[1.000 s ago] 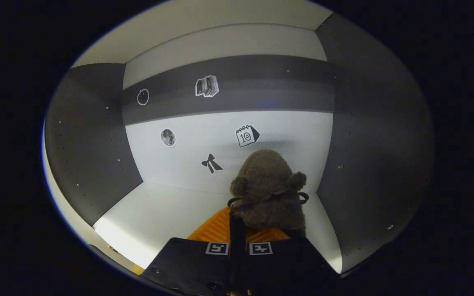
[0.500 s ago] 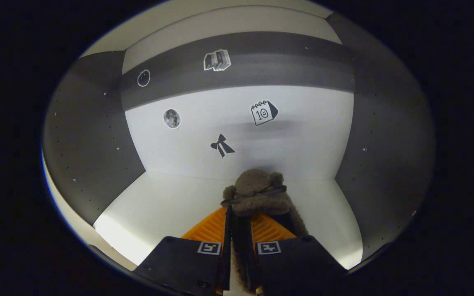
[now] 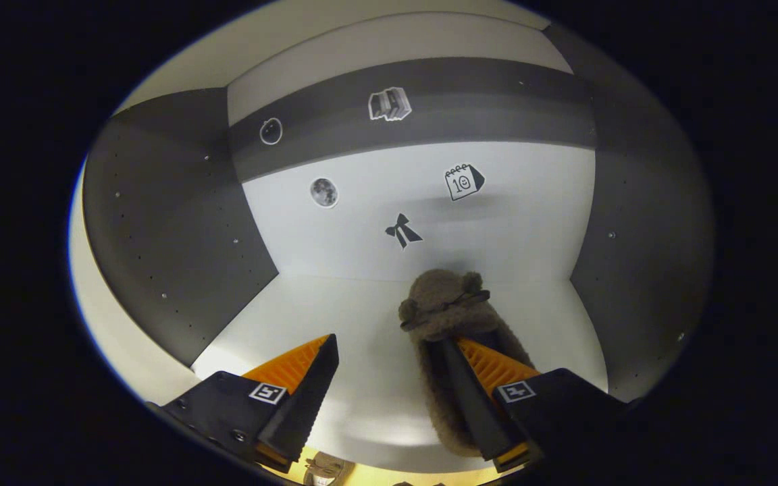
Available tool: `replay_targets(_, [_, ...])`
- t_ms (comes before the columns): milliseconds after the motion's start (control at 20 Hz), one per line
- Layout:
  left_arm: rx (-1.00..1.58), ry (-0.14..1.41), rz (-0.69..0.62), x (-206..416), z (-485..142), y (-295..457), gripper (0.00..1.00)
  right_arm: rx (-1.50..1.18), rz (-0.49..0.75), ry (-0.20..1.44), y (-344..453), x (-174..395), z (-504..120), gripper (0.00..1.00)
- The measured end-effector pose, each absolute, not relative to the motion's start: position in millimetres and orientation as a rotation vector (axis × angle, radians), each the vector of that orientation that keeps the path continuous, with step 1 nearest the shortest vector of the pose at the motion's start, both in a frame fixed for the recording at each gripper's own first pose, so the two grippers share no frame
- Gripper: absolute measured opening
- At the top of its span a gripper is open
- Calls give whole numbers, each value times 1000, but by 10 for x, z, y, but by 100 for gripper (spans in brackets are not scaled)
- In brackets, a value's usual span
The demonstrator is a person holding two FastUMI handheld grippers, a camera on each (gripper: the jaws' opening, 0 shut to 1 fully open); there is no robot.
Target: Grab one shoe with the right hand and put it into the shoe cabinet, grab the other shoe with the left hand and put it into the shoe cabinet; then close the right door with the right hand and the left door with the left hand.
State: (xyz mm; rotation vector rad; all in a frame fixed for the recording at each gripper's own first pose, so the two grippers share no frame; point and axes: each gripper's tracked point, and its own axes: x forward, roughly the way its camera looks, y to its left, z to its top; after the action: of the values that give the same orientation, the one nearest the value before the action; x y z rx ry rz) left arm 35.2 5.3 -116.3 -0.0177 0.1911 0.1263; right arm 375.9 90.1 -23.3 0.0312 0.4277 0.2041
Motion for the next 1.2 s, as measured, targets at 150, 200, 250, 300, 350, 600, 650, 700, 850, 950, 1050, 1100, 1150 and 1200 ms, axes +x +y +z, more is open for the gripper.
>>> replay_targets(150, [-21,198,113,306,-1198,48,94,29,182,443,848,3589,-183,92])
replay_targets(200, [-22,204,107,294,-1210,50,94,33,182,438,841,3530,-146,96])
replay_targets(250, [-22,210,101,269,-1230,58,97,30,177,426,816,3466,-89,92])
replay_targets(300, [-23,215,95,264,-1235,69,94,22,168,409,781,3388,-25,96])
replay_targets(350, [-24,218,89,266,-1248,83,94,16,161,390,751,3297,51,96])
replay_targets(600, [8,287,25,360,-1422,65,94,-3,160,302,747,2731,374,96])
replay_targets(650, [23,304,11,394,-1471,62,94,-2,163,289,761,2617,425,96])
replay_targets(700, [38,323,-5,426,-1526,52,94,-3,165,274,763,2485,473,96])
replay_targets(850, [56,391,-51,484,-1775,19,94,-11,157,222,760,2096,552,92])
replay_targets(950, [71,450,-81,506,-2023,19,94,-1,152,200,746,1812,526,96])
replay_targets(1050, [97,501,-111,530,-2272,3,94,25,164,164,768,1521,480,92])
replay_targets(1100, [116,523,-121,546,-2417,14,99,32,158,150,744,1398,423,92])
replay_targets(1150, [135,543,-130,572,-2589,23,99,33,148,142,719,1272,361,96])
replay_targets(1200, [149,562,-142,589,-2735,9,99,30,143,133,725,1152,294,92])
